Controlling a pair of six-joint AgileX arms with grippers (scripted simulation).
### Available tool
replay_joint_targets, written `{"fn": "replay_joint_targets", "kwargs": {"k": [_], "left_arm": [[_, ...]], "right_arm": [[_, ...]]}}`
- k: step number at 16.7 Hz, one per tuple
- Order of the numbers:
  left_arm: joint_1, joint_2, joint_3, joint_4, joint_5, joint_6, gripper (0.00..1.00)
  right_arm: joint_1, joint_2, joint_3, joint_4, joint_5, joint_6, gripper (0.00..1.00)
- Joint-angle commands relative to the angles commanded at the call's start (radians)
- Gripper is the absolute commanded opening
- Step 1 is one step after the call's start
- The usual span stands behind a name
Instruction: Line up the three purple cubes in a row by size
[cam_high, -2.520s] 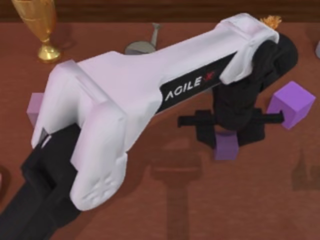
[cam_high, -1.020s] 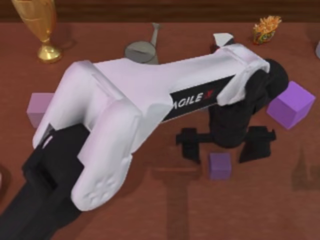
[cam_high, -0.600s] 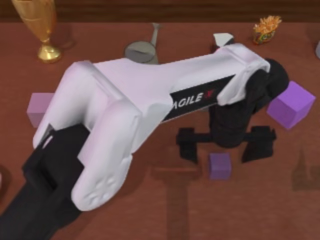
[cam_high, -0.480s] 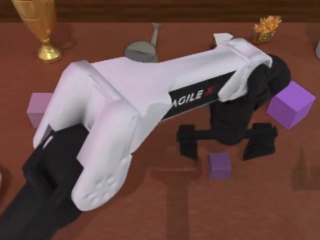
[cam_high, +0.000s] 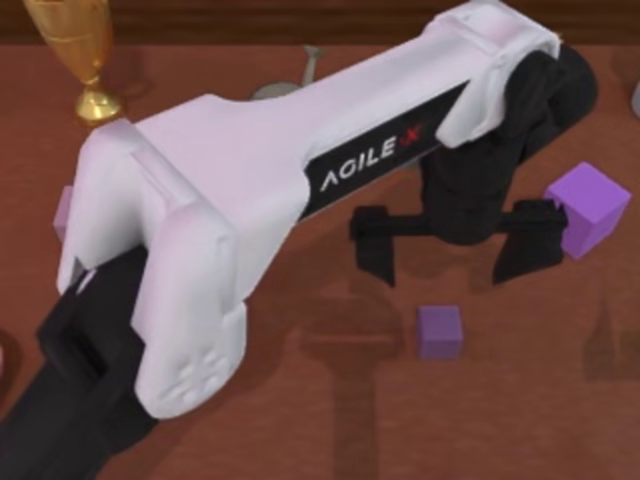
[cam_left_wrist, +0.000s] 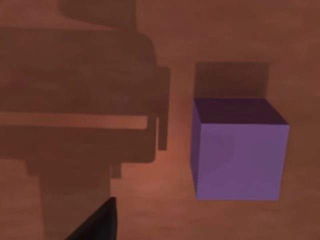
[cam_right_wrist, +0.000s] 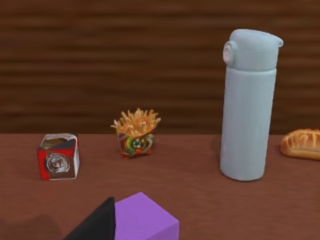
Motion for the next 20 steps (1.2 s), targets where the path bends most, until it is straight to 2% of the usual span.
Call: {"fn": "replay_joint_targets", "kwargs": {"k": [4, 7, 11, 17, 20], "left_arm": [[-0.004, 0.002, -0.003, 0.003, 0.000, 0.002, 1.00], [0.063, -0.019, -0.038, 0.020, 0.001, 0.069, 1.00], [0.264, -0.076, -0.149, 0.064, 0.007, 0.273, 1.00], [0.662, -0.182, -0.370, 0.144, 0.015, 0.694, 1.00], [0.794, -0.232, -0.448, 0.182, 0.020, 0.828, 1.00]], "right_arm": [[0.000, 0.000, 0.000, 0.000, 0.000, 0.000, 1.00], [0.000, 0.000, 0.000, 0.000, 0.000, 0.000, 1.00], [0.000, 0.000, 0.000, 0.000, 0.000, 0.000, 1.00], [0.000, 0.000, 0.000, 0.000, 0.000, 0.000, 1.00], [0.000, 0.000, 0.000, 0.000, 0.000, 0.000, 1.00]]}}
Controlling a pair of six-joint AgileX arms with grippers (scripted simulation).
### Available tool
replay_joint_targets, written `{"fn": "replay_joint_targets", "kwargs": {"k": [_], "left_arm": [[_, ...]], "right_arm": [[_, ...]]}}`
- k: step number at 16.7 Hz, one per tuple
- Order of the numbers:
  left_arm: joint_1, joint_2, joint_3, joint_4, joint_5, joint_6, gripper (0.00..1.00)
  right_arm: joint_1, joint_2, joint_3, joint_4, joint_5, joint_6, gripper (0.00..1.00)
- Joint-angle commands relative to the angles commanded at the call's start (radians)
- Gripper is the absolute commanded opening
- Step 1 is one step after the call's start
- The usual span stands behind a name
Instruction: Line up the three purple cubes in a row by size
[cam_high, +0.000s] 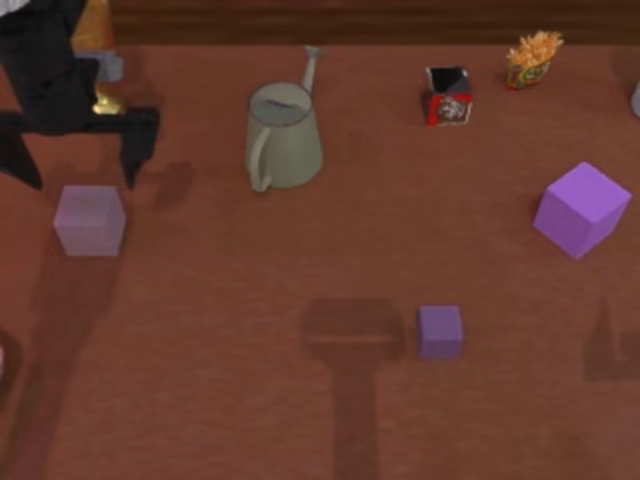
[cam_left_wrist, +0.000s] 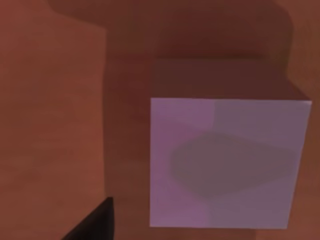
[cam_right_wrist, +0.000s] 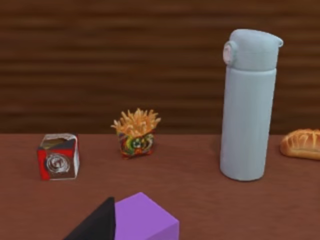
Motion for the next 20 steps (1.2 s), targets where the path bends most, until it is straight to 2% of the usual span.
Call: {"fn": "replay_joint_targets", "kwargs": {"k": [2, 8, 16, 20], "left_arm": [[0.037, -0.017, -0.025, 0.014, 0.002, 0.037, 1.00], [0.037, -0.011, -0.035, 0.029, 0.001, 0.038, 1.00], [0.041, 0.068, -0.213, 0.288, 0.003, 0.042, 1.00], [0.041, 0.076, -0.232, 0.315, 0.003, 0.042, 1.00]], "right_arm": [[0.000, 0.000, 0.000, 0.000, 0.000, 0.000, 1.00], [0.000, 0.000, 0.000, 0.000, 0.000, 0.000, 1.00], [0.000, 0.000, 0.000, 0.000, 0.000, 0.000, 1.00], [0.000, 0.000, 0.000, 0.000, 0.000, 0.000, 1.00]]}}
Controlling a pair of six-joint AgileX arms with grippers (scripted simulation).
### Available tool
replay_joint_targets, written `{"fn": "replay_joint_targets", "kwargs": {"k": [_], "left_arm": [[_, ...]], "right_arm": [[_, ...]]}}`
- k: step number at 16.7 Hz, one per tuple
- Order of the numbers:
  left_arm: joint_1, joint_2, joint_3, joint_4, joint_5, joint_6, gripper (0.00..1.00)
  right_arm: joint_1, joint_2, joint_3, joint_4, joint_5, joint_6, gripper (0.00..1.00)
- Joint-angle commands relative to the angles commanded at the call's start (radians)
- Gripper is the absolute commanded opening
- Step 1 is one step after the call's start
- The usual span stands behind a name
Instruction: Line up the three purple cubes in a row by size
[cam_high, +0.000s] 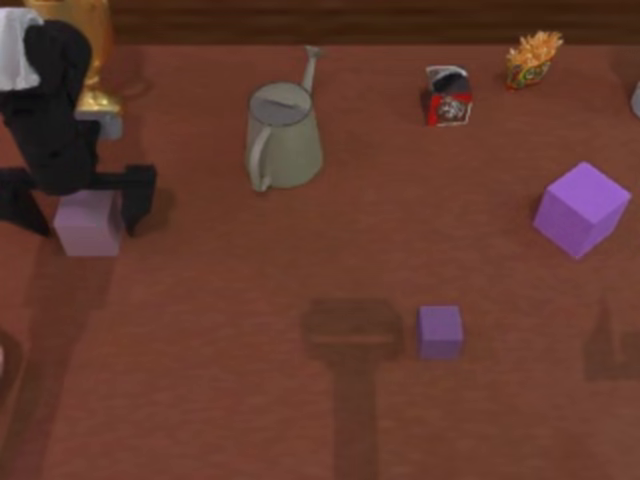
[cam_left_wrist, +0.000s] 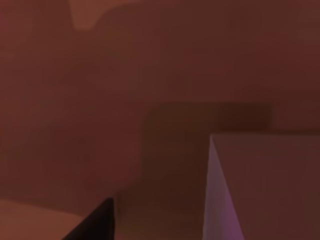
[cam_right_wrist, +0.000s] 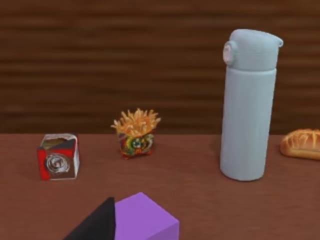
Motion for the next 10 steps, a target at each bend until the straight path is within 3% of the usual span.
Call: {"fn": "replay_joint_targets", "kwargs": {"k": [1, 10], "left_arm": [[0.000, 0.000, 0.000, 0.000, 0.000, 0.000, 1.00], [0.000, 0.000, 0.000, 0.000, 0.000, 0.000, 0.32]], "right_arm": [[0.000, 0.000, 0.000, 0.000, 0.000, 0.000, 1.00], [0.000, 0.000, 0.000, 0.000, 0.000, 0.000, 1.00]]}}
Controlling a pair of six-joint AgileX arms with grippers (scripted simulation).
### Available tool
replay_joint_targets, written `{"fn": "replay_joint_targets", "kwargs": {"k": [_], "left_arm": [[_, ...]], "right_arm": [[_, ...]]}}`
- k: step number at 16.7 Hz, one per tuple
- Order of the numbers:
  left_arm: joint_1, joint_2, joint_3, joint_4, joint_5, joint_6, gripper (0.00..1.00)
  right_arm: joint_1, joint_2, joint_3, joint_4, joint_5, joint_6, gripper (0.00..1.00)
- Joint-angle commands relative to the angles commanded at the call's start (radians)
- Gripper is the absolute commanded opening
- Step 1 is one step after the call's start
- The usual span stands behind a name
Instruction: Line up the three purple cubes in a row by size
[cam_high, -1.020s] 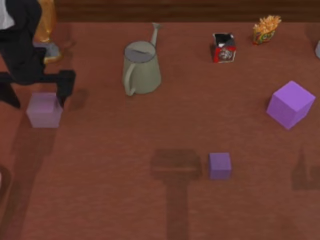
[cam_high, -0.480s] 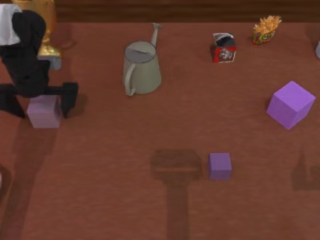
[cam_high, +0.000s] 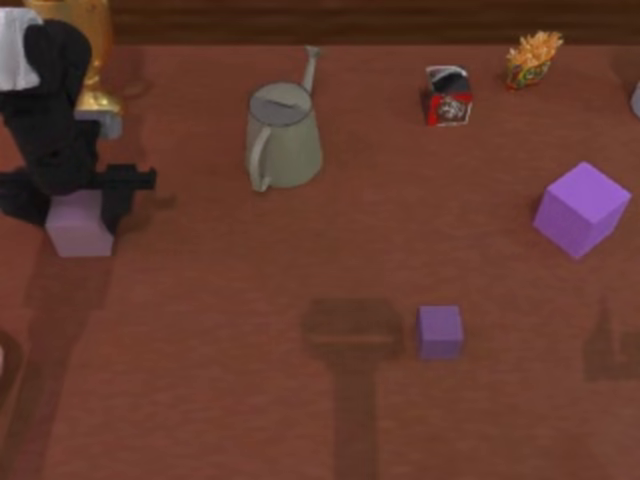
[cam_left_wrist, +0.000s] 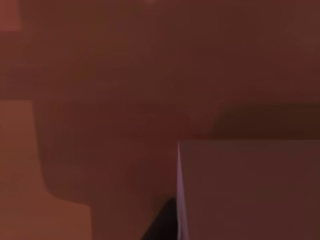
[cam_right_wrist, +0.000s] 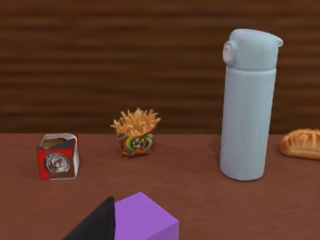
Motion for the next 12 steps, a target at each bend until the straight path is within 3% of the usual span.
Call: {"fn": "replay_joint_targets", "kwargs": {"k": [4, 12], "left_arm": [[0.000, 0.000, 0.000, 0.000, 0.000, 0.000, 0.02], [0.000, 0.000, 0.000, 0.000, 0.000, 0.000, 0.00]], "right_arm": [[0.000, 0.000, 0.000, 0.000, 0.000, 0.000, 1.00], [0.000, 0.000, 0.000, 0.000, 0.000, 0.000, 1.00]]}}
